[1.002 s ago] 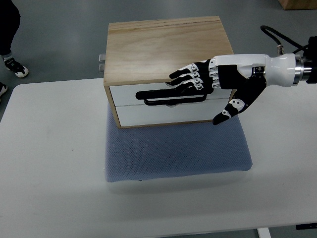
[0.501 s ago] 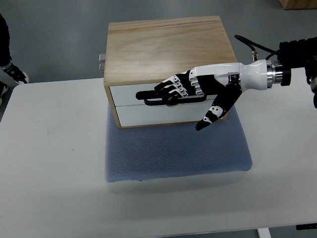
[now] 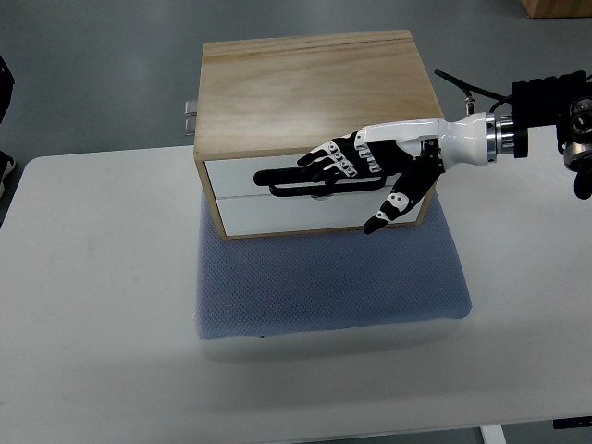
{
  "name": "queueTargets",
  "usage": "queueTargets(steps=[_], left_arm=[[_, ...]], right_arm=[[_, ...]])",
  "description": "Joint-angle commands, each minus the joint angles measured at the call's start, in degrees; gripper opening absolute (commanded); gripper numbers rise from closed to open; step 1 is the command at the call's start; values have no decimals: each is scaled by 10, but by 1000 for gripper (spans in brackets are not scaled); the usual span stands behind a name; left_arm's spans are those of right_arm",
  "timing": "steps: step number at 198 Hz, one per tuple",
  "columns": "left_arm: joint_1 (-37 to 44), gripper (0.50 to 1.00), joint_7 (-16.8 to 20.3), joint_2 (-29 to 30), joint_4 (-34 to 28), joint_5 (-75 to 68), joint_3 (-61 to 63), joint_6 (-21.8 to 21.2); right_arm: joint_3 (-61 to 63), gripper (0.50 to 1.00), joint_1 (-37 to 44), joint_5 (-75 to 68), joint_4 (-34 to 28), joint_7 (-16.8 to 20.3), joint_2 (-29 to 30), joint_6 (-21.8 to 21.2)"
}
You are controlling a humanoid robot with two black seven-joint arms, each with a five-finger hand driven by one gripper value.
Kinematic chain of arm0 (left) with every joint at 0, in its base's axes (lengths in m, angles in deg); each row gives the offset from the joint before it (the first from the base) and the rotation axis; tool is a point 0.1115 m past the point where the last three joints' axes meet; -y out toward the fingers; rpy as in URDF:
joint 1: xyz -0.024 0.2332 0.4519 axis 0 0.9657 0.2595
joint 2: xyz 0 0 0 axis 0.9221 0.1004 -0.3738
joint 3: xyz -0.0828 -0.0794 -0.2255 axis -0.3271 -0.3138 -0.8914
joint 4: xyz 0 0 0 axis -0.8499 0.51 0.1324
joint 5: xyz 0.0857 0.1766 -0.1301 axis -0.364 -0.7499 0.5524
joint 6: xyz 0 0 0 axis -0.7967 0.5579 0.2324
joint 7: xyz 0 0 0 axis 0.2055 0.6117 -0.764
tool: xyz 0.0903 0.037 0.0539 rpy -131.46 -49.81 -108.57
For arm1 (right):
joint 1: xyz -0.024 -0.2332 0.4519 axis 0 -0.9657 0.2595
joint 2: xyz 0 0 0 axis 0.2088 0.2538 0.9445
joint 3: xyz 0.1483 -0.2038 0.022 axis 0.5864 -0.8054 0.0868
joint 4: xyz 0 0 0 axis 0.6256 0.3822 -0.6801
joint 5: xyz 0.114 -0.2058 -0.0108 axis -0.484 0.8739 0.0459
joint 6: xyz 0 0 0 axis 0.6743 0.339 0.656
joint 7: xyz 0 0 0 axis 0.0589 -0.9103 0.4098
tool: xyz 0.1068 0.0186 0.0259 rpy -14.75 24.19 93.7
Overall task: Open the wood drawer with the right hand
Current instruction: 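Hook the right hand fingers around the upper drawer's black handle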
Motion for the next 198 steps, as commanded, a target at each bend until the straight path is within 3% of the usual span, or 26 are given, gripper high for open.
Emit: queueTargets(steps=[1, 138, 198], left_arm=[[0, 1000, 0, 0, 0, 0, 0, 0], [0, 1000, 0, 0, 0, 0, 0, 0], [0, 1000, 0, 0, 0, 0, 0, 0]], right_arm=[[-3, 944, 0, 9, 5, -1, 3, 1], [-7, 944, -28, 33, 36, -1, 18, 58], [-7, 944, -31, 36, 37, -2, 18, 57]])
